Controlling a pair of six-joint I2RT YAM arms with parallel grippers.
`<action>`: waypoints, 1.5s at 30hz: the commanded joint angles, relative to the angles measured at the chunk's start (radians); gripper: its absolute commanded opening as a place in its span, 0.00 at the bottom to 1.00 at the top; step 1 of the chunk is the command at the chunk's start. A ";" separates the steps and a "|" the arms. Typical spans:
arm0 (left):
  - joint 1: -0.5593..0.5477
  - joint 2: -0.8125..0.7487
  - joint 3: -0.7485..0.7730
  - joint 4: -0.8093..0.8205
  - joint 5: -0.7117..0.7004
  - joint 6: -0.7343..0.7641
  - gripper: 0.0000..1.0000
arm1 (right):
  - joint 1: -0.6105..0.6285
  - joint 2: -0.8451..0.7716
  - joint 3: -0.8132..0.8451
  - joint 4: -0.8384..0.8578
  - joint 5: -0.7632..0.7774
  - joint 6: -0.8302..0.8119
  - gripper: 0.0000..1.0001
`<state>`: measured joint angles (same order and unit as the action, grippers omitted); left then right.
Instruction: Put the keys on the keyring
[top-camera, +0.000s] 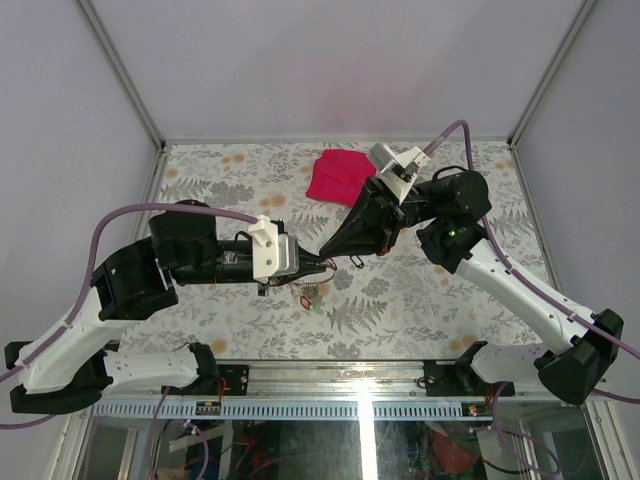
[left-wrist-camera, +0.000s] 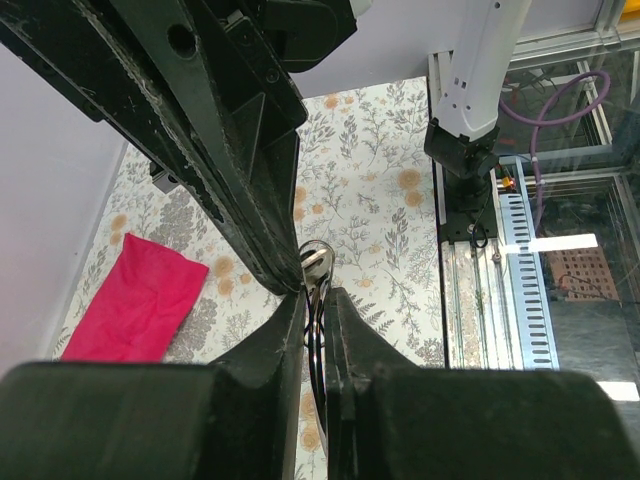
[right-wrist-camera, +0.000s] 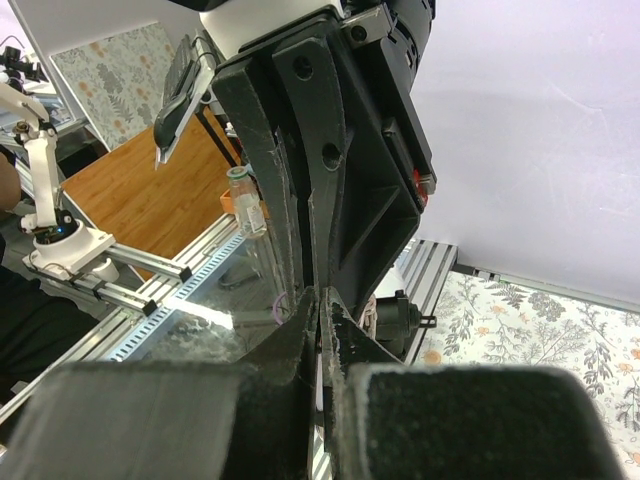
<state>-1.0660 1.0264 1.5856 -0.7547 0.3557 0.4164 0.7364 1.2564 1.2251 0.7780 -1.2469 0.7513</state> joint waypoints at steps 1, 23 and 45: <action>0.009 -0.045 0.001 0.278 -0.104 -0.008 0.00 | 0.038 -0.026 -0.019 -0.006 -0.092 0.017 0.00; 0.009 -0.059 -0.019 0.308 -0.169 -0.027 0.00 | 0.045 -0.029 -0.015 0.104 -0.128 0.141 0.00; 0.009 -0.056 -0.023 0.281 -0.199 -0.024 0.00 | 0.044 -0.084 0.043 -0.050 -0.113 0.051 0.00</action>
<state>-1.0786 0.9928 1.5425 -0.6876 0.3237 0.3782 0.7410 1.2415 1.2144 0.8223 -1.2148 0.8330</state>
